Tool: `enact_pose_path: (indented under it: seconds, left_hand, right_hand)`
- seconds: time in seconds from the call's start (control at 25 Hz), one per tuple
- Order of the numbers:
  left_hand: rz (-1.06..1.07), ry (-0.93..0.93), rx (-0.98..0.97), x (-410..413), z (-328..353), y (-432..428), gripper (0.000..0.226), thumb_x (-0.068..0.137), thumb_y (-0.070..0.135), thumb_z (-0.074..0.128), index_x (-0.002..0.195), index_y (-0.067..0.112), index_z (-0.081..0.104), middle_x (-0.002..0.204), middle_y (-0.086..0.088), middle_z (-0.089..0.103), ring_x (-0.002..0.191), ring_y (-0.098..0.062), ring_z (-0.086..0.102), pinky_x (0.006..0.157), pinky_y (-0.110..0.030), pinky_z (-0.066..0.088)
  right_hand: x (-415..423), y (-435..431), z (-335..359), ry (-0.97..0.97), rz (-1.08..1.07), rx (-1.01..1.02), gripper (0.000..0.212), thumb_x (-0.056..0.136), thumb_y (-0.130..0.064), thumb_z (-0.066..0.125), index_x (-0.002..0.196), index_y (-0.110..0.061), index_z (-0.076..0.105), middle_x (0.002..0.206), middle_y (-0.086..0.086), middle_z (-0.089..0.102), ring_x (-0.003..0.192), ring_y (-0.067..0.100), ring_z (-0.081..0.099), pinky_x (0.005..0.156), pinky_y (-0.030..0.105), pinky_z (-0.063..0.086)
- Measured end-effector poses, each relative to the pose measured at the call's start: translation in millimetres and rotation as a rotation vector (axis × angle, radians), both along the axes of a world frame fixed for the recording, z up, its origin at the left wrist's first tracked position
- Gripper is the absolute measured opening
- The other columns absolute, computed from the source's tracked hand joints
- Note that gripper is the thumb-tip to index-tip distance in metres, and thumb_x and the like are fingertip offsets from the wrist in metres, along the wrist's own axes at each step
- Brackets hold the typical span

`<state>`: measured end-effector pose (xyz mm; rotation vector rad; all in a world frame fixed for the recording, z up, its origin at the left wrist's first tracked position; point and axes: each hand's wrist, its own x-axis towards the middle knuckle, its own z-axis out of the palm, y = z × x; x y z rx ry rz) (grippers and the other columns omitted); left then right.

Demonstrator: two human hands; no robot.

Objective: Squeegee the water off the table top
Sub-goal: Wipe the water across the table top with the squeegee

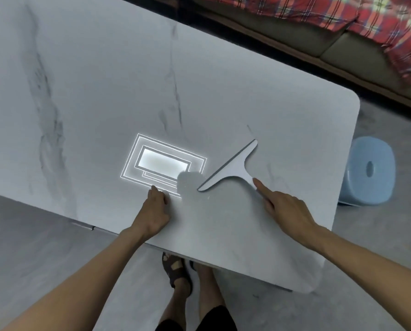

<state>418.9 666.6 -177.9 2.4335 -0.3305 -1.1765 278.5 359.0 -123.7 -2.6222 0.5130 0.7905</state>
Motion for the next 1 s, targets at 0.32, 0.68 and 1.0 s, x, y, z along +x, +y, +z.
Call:
enact_pose_path:
  seconds: [0.32,0.68,1.0]
  left_hand:
    - [0.032,0.027,0.034,-31.4,9.5,12.2,0.007,0.09,0.016,0.048,0.086,0.014,0.042,0.089,-0.006,0.054,0.066,-0.017,0.049,0.054,-0.029,0.032]
    - [0.292,-0.123,0.004,-28.9,21.2,61.4,0.023,0.094,0.033,0.047,0.093,0.012,0.057,0.088,-0.003,0.063,0.084,-0.026,0.059,0.074,-0.038,0.047]
    - [0.242,-0.304,0.137,-38.6,3.2,124.3,0.016,0.092,0.021,0.043,0.077,0.015,0.046,0.079,-0.003,0.055,0.071,-0.027,0.05,0.062,-0.033,0.036]
  right_hand:
    - [-88.2,-32.5,28.3,-0.025,-0.14,-0.076,0.05,0.101,-0.038,0.031,0.143,-0.058,0.014,0.114,-0.006,0.069,0.096,0.024,0.064,0.076,0.042,0.054]
    - [-59.3,45.1,45.9,-0.08,0.237,-0.12,0.049,0.1,-0.05,0.025,0.148,-0.048,0.017,0.092,-0.011,0.065,0.075,0.019,0.063,0.057,0.032,0.043]
    - [21.1,198.4,-21.0,-0.141,0.847,0.051,0.047,0.105,-0.037,0.03,0.151,-0.033,0.021,0.098,0.005,0.061,0.069,0.029,0.058,0.056,0.032,0.028]
